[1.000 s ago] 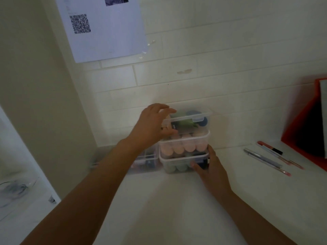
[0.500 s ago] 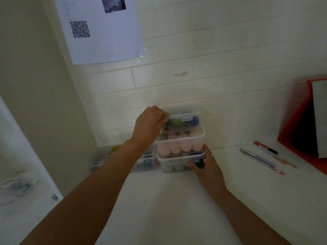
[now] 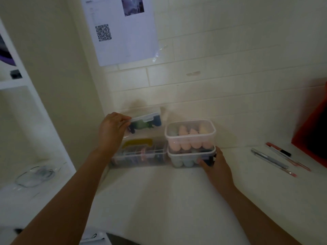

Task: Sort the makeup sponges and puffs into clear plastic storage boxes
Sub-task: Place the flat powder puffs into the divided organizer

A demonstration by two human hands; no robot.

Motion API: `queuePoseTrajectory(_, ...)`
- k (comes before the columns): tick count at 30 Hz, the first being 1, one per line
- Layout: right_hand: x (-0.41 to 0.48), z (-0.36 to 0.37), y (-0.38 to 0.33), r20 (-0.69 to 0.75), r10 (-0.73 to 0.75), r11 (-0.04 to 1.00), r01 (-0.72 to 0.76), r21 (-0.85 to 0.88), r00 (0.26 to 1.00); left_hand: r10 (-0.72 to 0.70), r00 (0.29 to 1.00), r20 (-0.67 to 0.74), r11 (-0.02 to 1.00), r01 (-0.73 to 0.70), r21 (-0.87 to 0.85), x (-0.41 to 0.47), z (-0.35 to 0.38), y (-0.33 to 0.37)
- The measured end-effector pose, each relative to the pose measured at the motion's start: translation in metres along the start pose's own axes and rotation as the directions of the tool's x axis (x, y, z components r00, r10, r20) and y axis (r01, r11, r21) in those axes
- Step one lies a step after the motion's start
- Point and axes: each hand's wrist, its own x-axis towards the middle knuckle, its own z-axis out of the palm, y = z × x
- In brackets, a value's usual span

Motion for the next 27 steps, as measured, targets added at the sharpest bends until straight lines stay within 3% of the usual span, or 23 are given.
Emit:
queuePoseTrajectory(3,-0.006,-0.002,-0.005,0.013,0.047,0.976,-0.043,-0.214,0.999,-0.068,0.997,0.037,0.998,0.068,0.006,-0.011,0.014,-0.015)
queuePoseTrajectory(7,-0.002,-0.001,0.001,0.005,0.059,0.978,-0.057,-0.201,0.998,-0.108,0.988,0.112,0.994,0.107,0.016,-0.022,0.034,-0.028)
queuePoseTrajectory(10,0.002,0.0,0.002,-0.06,0.034,0.999,-0.036,-0.026,0.998,-0.103,0.99,0.096,0.994,0.1,0.038,-0.032,0.04,-0.037)
queuePoseTrajectory(20,0.003,0.001,0.01,-0.069,0.024,0.996,-0.03,-0.078,0.997,-0.196,0.981,-0.004,0.97,0.193,-0.146,-0.047,0.049,-0.036)
queuePoseTrajectory(23,0.001,-0.001,0.005,-0.072,0.06,0.996,-0.065,-0.062,0.996,-0.297,0.955,-0.023,0.945,0.29,-0.149,-0.05,0.046,-0.039)
queuePoseTrajectory(27,-0.005,-0.004,0.0,-0.014,0.108,0.979,-0.108,-0.175,0.994,-0.248,0.967,0.06,0.966,0.252,-0.06,-0.047,0.04,-0.025)
